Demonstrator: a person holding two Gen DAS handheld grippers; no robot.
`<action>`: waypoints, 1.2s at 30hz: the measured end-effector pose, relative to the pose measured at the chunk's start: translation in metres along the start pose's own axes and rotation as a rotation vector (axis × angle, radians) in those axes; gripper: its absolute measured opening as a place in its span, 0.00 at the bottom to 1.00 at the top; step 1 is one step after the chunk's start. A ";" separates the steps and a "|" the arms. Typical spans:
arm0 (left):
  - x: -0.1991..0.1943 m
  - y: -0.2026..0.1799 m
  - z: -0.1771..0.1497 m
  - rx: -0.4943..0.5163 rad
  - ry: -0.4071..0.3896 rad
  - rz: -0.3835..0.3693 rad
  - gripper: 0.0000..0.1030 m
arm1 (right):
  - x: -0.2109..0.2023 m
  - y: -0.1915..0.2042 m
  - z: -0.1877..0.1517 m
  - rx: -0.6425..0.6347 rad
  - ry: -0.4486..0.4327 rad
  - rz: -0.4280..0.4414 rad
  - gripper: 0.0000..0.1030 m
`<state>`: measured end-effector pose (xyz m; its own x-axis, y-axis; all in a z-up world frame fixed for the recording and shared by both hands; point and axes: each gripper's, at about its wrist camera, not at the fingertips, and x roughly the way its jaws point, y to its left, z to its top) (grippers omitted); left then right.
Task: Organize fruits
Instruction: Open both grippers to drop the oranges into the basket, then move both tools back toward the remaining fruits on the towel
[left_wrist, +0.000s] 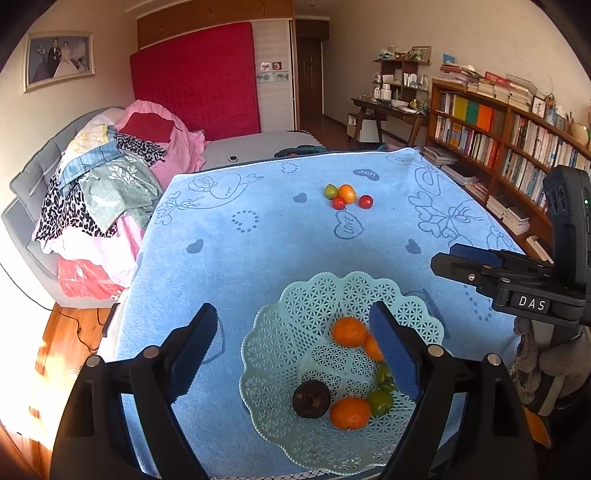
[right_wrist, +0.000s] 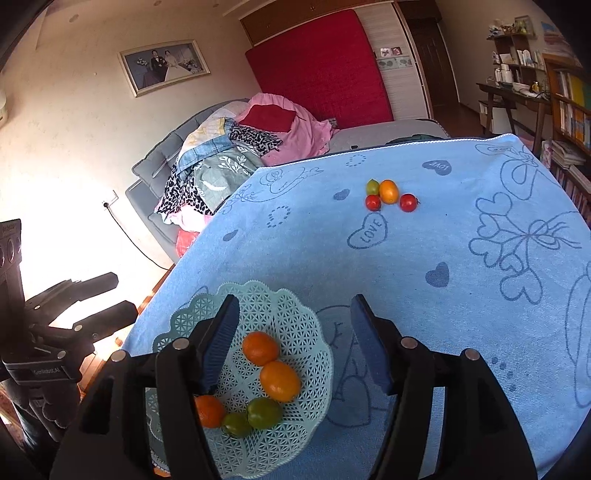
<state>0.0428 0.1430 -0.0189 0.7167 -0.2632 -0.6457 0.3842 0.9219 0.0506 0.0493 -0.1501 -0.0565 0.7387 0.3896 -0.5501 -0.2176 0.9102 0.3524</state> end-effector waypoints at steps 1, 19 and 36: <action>-0.002 -0.002 0.000 0.000 -0.003 0.003 0.81 | -0.003 0.000 -0.001 0.000 -0.003 0.001 0.63; 0.022 -0.026 0.034 0.071 -0.059 0.019 0.86 | -0.032 -0.033 0.006 -0.021 -0.103 -0.154 0.95; 0.173 -0.009 0.120 0.062 0.170 -0.022 0.86 | 0.073 -0.110 0.063 0.023 0.068 -0.216 0.95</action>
<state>0.2330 0.0554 -0.0393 0.6009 -0.2266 -0.7666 0.4380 0.8955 0.0786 0.1678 -0.2306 -0.0880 0.7217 0.1956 -0.6639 -0.0442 0.9703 0.2378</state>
